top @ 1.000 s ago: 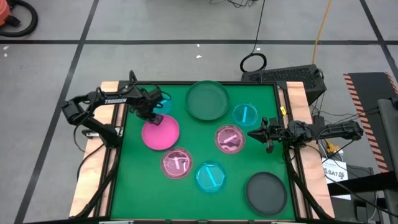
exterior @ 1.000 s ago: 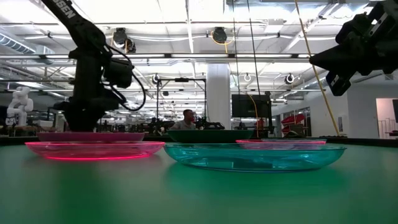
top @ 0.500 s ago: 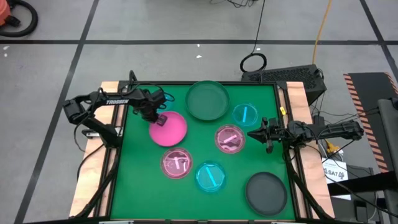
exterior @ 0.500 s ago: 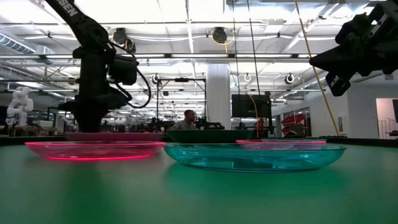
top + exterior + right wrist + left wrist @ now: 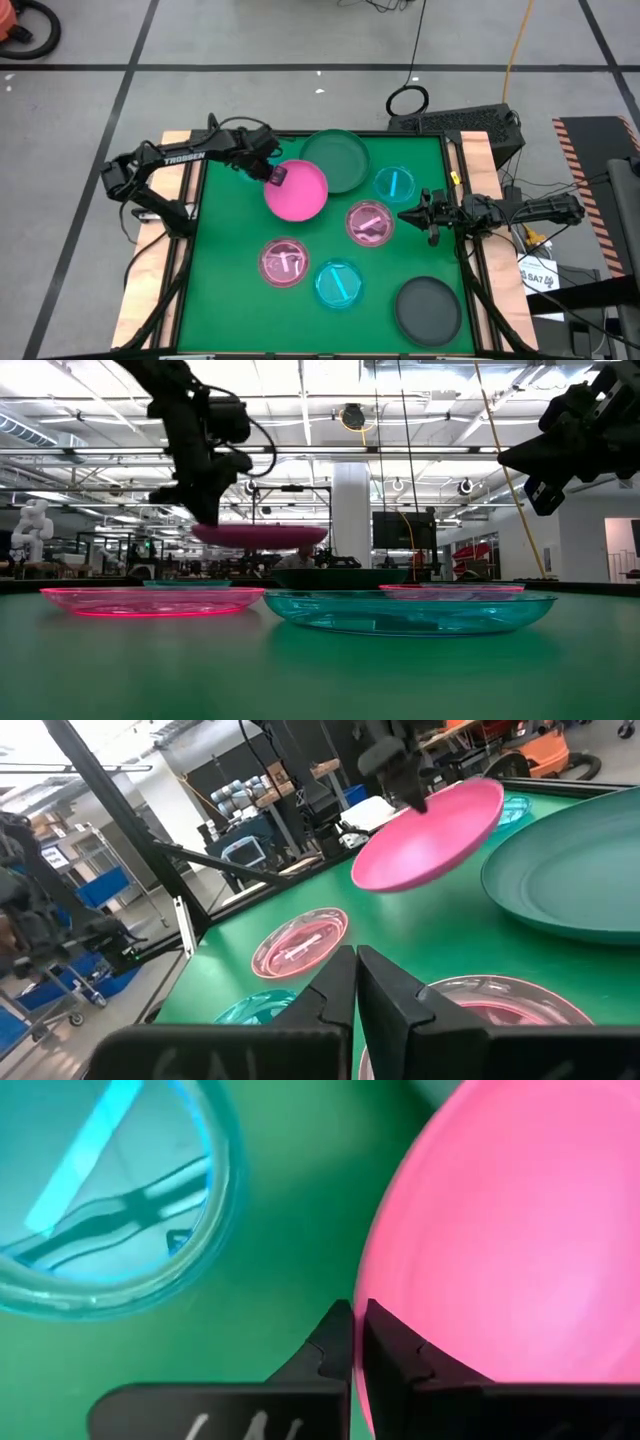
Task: Stack plastic plates
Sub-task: Stack the light pink plate on top of the dark green plate
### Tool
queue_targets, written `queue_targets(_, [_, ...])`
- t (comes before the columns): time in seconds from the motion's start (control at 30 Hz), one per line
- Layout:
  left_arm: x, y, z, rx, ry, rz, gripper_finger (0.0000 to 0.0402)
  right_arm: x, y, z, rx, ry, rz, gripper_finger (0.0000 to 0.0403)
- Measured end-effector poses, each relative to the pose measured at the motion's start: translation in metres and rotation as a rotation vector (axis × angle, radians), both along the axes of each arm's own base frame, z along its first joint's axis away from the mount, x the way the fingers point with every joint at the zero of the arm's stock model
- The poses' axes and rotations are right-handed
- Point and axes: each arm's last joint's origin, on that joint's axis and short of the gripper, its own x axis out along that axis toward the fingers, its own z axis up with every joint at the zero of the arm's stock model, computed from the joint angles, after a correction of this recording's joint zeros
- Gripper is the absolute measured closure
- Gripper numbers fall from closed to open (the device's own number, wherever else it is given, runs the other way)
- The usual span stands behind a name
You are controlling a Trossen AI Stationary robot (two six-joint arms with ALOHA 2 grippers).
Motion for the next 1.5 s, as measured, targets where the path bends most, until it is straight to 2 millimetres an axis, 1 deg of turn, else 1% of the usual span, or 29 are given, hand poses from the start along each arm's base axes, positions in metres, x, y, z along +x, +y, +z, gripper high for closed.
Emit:
queue_targets(0.1, [0.004, 0.002, 0.014, 0.013, -0.031, 0.012, 0.0391, 0.000, 0.000, 0.000, 0.017, 0.000, -0.001, 0.0394])
queue_targets(0.33, [0.013, 0.008, 0.050, 0.037, -0.124, 0.065, 0.0391, 0.000, 0.000, 0.000, 0.118, -0.003, -0.007, 0.0394])
queue_targets(0.53, [0.019, 0.013, 0.079, 0.096, -0.205, 0.131, 0.0392, 0.000, 0.000, 0.000, 0.066, -0.002, -0.001, 0.0394])
queue_targets(0.7, [0.017, 0.020, 0.093, 0.132, -0.240, 0.182, 0.0392, 0.000, 0.000, 0.001, 0.067, -0.006, -0.001, 0.0394])
queue_targets(0.83, [0.019, 0.024, 0.096, 0.134, -0.286, 0.228, 0.0392, 0.000, 0.000, 0.000, 0.033, 0.009, 0.000, 0.0394])
queue_targets(0.93, [0.021, 0.025, 0.097, 0.134, -0.321, 0.253, 0.0392, -0.001, 0.000, 0.007, -0.005, -0.011, 0.004, 0.0394])
queue_targets(1.03, [0.030, 0.027, 0.093, 0.133, -0.336, 0.261, 0.0392, -0.001, 0.000, 0.007, -0.021, -0.010, 0.005, 0.0394])
queue_targets(1.2, [0.042, 0.032, 0.081, 0.120, -0.331, 0.276, 0.0392, -0.001, 0.000, 0.007, -0.008, -0.004, 0.014, 0.0394])
queue_targets(1.33, [0.054, 0.035, 0.068, 0.109, -0.313, 0.272, 0.0392, -0.001, 0.001, 0.007, -0.004, -0.001, 0.054, 0.0394])
queue_targets(1.5, [0.066, 0.043, 0.042, 0.078, -0.239, 0.275, 0.0392, -0.001, 0.002, 0.006, -0.004, 0.004, 0.058, 0.0394])
